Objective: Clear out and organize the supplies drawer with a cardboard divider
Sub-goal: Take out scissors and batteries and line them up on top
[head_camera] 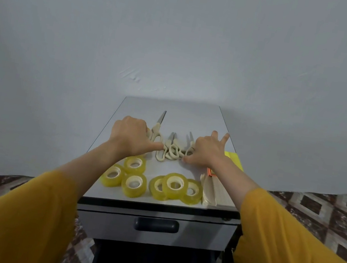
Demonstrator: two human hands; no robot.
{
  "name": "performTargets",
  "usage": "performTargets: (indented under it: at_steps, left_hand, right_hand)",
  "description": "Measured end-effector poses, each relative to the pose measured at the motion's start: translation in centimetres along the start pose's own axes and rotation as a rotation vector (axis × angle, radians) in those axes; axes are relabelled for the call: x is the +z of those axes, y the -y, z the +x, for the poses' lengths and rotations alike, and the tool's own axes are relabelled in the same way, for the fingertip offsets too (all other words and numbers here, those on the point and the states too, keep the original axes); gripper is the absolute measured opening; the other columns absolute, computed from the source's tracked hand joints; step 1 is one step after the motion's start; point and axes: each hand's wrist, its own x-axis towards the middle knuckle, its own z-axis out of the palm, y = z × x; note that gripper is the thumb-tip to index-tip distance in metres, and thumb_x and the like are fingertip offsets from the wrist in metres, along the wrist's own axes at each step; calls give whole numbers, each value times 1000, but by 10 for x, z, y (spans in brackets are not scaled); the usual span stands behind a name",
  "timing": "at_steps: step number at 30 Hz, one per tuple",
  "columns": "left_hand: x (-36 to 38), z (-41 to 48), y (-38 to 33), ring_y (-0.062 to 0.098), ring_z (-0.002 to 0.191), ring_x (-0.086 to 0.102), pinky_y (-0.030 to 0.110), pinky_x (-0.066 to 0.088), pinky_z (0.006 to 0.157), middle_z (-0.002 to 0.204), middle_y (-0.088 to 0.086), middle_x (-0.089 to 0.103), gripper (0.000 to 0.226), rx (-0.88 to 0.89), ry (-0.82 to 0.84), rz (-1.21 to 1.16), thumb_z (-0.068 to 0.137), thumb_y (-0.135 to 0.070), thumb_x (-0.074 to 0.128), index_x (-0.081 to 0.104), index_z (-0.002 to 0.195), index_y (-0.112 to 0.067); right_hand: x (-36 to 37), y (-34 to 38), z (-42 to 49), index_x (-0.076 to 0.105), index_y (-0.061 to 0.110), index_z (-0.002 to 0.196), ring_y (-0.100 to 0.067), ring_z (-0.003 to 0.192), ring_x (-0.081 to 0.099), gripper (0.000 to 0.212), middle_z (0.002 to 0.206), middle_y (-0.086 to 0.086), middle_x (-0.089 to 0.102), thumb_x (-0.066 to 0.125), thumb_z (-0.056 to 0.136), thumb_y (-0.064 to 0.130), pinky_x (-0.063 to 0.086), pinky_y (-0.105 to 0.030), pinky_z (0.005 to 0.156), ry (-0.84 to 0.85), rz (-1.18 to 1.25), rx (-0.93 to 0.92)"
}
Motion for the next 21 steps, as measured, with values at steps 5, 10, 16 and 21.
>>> performTargets:
  at_steps: [5,10,16,21]
  left_hand:
    - [5,10,-1,23,74,47,34,34,72,62,2,48,49,17,-2,88,69,-59,55,42,57,-13]
    - [7,14,-11,25,78,51,39,34,82,60,2,45,50,24,-3,100,71,-58,53,39,54,-13]
    - [8,22,-29,25,94,46,41,33,90,73,3,50,49,16,45,182,76,-57,53,38,57,-14]
    - [16,29,-42,26,101,45,42,30,92,74,2,46,49,19,75,252,77,-60,51,38,60,-16]
  right_hand:
    - [2,1,0,45,12,77,-36,128,29,52,115,-13,54,55,79,63,6,-65,109,-3,4,-8]
    - [-4,-6,-4,60,8,112,-34,127,32,49,126,-12,49,55,85,48,14,-57,110,-75,105,25]
    - [-4,-28,-14,60,13,120,-31,126,34,46,130,-11,48,52,90,46,28,-47,104,-165,248,51]
    - [-1,-42,-19,62,13,118,-30,124,37,42,127,-11,51,55,89,42,35,-41,96,-190,308,56]
